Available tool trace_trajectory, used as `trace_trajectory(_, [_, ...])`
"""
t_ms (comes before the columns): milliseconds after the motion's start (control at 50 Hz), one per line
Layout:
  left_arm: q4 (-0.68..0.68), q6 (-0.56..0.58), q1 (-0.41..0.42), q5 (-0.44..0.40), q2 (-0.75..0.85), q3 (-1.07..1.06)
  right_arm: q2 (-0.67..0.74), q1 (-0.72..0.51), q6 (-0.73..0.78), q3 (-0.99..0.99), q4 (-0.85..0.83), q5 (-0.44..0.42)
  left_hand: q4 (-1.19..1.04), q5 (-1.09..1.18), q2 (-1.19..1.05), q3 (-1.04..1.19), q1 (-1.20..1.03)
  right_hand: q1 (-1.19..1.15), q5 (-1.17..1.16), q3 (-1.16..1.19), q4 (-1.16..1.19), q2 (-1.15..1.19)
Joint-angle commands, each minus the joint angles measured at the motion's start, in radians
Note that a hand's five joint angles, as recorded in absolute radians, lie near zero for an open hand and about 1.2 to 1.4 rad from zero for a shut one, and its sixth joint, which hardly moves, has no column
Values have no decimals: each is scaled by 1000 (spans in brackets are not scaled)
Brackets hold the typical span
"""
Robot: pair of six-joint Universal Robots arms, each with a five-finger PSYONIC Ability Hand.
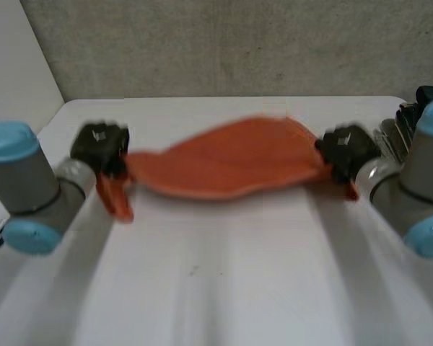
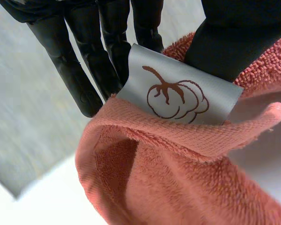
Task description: Fold the laundry.
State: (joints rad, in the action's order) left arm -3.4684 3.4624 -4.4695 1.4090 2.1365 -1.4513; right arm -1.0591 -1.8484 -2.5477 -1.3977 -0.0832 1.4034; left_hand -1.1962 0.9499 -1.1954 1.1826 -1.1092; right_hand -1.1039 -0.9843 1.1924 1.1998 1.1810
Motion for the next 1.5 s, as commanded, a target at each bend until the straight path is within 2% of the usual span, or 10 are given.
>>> trace_trajectory(20, [104, 245, -19, 4, -79, -178, 28, 3, 3, -109, -4, -4, 166, -94, 165, -152, 79, -292, -237, 204, 196, 215])
trace_trajectory(80, [135, 248, -14, 2, -168, -234, 24, 3, 1, -135, -9, -4, 457, -385, 456, -443, 370, -292, -237, 204, 196, 215])
trace_trajectory(340, [135, 192, -13, 1, -363, -428, -68, 9, -8, -256, -36, -23, 475, -403, 474, -461, 388, -292, -237, 204, 196, 215])
trace_trajectory(700, [-126, 181, -46, 4, -202, -431, -67, 12, -11, -271, -39, -26, 563, -491, 562, -549, 476, -292, -237, 204, 196, 215])
trace_trajectory(780, [-124, 179, -48, -1, -142, -386, -67, 11, -11, -271, -39, -26, 355, -283, 354, -342, 268, -292, -237, 204, 196, 215])
trace_trajectory(860, [-126, 176, -50, -4, -109, -350, -67, 11, -9, -271, -39, -24, -176, 248, -177, 190, -263, -292, -237, 204, 196, 215])
trace_trajectory(960, [-115, 172, -50, 1, -99, -317, -67, 12, -2, -261, -38, -20, -200, 272, -201, 214, -287, -292, -237, 204, 196, 215])
trace_trajectory(1280, [363, 51, -50, -42, -679, -103, -504, 18, 173, 87, 307, 11, -200, 272, -201, 214, -287, -292, -237, 204, 196, 215])
trace_trajectory(1400, [580, 47, -74, -122, -669, -6, -509, 20, 182, 279, 502, -3, -200, 272, -201, 214, -287, -292, -237, 204, 196, 215])
trace_trajectory(1500, [603, 57, -91, -120, -514, 11, -333, 34, 224, 339, 608, -1, -200, 272, -201, 214, -287, -292, -237, 204, 196, 215])
